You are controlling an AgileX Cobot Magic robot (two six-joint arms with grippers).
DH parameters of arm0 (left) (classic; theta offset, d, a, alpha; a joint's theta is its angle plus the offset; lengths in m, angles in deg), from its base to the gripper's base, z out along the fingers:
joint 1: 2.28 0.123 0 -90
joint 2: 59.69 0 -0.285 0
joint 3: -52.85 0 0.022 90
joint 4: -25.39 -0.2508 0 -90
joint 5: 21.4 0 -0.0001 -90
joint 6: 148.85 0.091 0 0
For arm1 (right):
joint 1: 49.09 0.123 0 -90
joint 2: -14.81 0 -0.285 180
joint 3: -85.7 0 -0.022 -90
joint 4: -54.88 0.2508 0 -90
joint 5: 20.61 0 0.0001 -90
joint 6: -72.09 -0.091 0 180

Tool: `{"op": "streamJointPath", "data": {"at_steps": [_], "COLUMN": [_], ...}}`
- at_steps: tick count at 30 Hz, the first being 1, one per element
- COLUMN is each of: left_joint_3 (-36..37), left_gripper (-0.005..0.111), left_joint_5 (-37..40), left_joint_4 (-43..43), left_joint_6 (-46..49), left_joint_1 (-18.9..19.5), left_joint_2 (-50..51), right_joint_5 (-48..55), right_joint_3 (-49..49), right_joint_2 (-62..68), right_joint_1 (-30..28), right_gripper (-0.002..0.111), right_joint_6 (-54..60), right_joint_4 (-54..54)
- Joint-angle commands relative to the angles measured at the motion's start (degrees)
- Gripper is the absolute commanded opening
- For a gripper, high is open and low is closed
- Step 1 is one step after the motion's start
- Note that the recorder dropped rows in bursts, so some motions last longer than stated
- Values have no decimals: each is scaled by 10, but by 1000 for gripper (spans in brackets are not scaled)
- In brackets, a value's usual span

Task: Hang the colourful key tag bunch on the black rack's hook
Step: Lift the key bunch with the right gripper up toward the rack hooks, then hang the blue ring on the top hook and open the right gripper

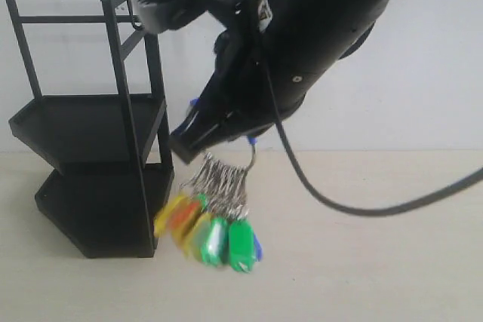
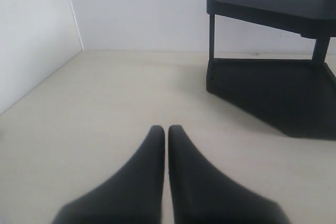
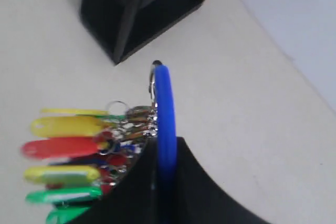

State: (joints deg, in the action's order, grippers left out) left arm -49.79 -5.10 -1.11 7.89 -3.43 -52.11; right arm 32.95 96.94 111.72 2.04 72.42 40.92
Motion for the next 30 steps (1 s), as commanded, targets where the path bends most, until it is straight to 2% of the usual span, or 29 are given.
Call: {"op": "streamJointPath", "data": {"at_steps": [1,5,11,17,22,30], "left_joint_3": [-1,-1,-1,-1,-1,-1], "left_gripper": [4,4,4,4,4,4], "left_joint_5": [0,0,0,0,0,0], "left_joint_4": [0,0,0,0,0,0], "left_joint_6": [-3,-3,-3,-3,-3,-3], "left_joint_1": [-1,-1,-1,-1,-1,-1], "left_joint_2": [2,2,2,2,2,2], "right_joint_5": [-103,-178,-243,-292,-317,-314], "right_joint_3": [2,2,2,3,8,71], "right_joint_2": [-4,-4,-3,30,64,132], "right_joint_1": [-3,-3,-3,-15,-23,-32], "right_gripper": [0,0,0,0,0,0], "right_joint_6": [-78,-134,-317,-413,-475,-500], "right_joint_4": [-62,-133,-336,-451,-534,-561]}}
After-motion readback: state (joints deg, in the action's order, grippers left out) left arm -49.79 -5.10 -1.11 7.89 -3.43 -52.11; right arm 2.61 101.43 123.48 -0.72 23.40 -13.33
